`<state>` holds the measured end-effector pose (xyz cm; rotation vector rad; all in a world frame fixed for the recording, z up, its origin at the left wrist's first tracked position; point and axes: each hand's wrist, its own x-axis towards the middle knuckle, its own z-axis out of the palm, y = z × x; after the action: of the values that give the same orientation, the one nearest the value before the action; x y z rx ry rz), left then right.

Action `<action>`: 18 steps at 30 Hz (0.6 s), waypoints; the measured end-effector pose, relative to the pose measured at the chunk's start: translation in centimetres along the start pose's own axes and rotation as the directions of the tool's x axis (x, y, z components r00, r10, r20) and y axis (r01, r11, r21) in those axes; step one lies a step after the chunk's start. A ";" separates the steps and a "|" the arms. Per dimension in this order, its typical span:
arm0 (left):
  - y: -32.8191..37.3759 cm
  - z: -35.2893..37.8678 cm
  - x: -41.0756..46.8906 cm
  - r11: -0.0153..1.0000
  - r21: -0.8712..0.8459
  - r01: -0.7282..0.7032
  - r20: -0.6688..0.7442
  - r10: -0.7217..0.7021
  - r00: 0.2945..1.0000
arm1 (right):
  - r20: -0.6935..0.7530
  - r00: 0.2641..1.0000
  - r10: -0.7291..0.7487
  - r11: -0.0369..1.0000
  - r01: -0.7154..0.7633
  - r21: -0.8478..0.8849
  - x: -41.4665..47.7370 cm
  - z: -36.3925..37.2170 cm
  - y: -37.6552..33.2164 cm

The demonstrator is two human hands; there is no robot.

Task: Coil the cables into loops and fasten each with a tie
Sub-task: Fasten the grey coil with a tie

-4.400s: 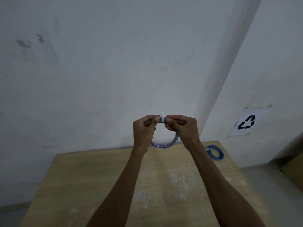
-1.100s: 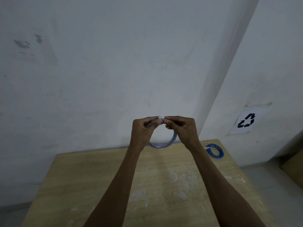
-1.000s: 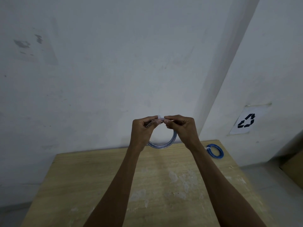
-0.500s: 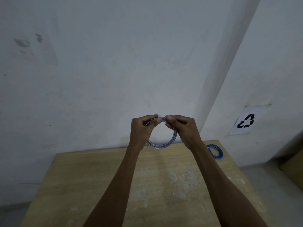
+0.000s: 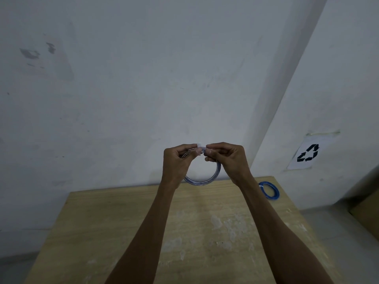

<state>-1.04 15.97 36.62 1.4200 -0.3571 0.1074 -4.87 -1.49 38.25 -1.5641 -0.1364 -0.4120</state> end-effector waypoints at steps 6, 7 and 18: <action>0.0 -0.1 0.0 1.000 0.003 0.000 -0.031 0.000 1.000 | 0.017 1.000 0.013 1.000 -0.012 -0.015 -0.1 0.0 0.0; 0.0 0.0 0.0 1.000 -0.012 0.003 -0.041 -0.004 0.999 | 0.026 1.000 0.016 0.999 -0.015 -0.035 0.0 0.0 0.0; 0.2 1.0 0.0 0.991 -0.131 0.034 -0.090 -0.046 0.995 | 0.001 0.983 0.183 0.970 -0.180 -0.165 2.1 1.5 -1.8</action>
<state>-1.25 15.06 36.92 1.2889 -0.2544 0.1154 -3.32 -0.24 40.67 -1.7263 0.0297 -0.2717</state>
